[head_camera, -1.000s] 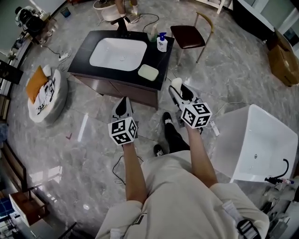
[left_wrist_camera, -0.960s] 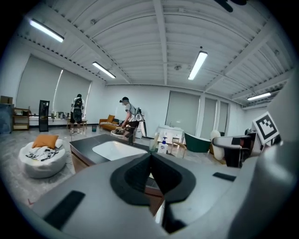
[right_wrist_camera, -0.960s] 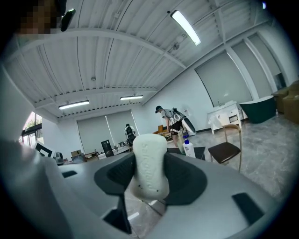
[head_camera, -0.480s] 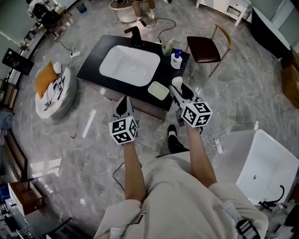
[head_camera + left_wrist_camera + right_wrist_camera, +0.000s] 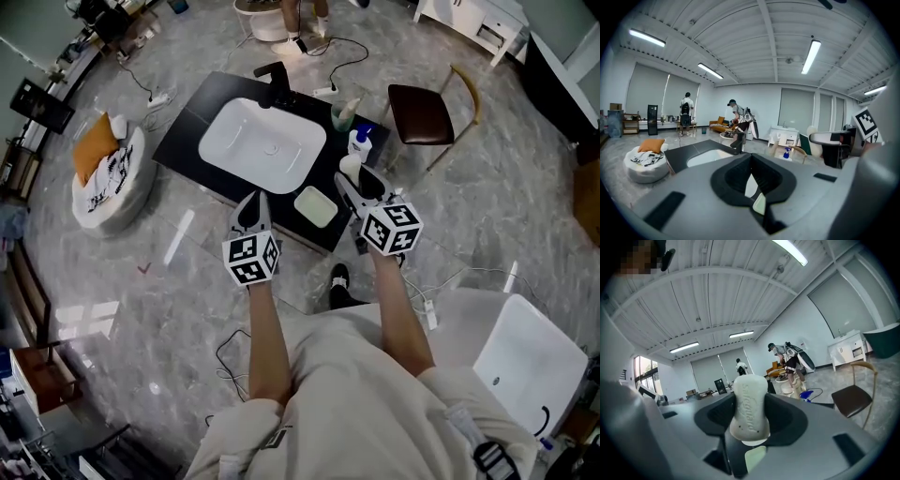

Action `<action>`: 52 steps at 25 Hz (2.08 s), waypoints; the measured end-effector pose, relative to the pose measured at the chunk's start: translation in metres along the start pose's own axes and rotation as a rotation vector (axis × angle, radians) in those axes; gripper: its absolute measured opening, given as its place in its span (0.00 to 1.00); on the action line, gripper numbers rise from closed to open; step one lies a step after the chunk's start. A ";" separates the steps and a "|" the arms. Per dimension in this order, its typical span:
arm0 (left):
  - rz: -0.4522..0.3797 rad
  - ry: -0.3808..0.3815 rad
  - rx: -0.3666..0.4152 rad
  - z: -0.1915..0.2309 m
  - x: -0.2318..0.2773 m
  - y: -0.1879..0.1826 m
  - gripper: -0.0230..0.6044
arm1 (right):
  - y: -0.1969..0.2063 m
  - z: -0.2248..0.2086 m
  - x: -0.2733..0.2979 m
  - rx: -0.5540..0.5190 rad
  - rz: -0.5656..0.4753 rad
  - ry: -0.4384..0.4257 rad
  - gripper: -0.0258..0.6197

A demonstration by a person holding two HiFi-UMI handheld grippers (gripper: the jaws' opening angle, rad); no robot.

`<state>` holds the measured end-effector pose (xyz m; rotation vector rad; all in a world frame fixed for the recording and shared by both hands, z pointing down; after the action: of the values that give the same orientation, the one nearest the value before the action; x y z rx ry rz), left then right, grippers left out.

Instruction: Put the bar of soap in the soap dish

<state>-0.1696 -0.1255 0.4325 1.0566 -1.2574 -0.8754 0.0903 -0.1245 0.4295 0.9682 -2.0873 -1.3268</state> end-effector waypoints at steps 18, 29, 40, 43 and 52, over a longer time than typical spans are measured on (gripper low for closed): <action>0.129 -0.088 -0.024 -0.026 0.022 0.044 0.04 | 0.030 -0.025 0.038 0.033 0.157 -0.117 0.34; 0.195 -0.112 -0.066 -0.016 0.029 0.071 0.04 | 0.063 -0.017 0.046 0.015 0.280 -0.129 0.34; 0.269 -0.085 -0.087 -0.034 0.027 0.107 0.04 | 0.102 -0.020 0.046 0.005 0.400 -0.104 0.34; 0.285 -0.069 -0.081 -0.040 0.026 0.116 0.04 | 0.114 -0.022 0.046 0.005 0.430 -0.101 0.34; 0.322 -0.061 -0.080 -0.035 0.020 0.134 0.04 | 0.142 -0.018 0.049 -0.045 0.513 -0.098 0.34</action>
<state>-0.1375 -0.0997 0.5662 0.7425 -1.3858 -0.7078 0.0281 -0.1331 0.5676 0.3124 -2.1684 -1.1570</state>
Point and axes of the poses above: the fingertips, and each gripper's own axes: x forward along the fingers, z to its left, y out of its underside, the point moved 8 cm from there along -x, backward along the fingers, and after that the axes turned 14 degrees about -y, right-handed, at the moved point
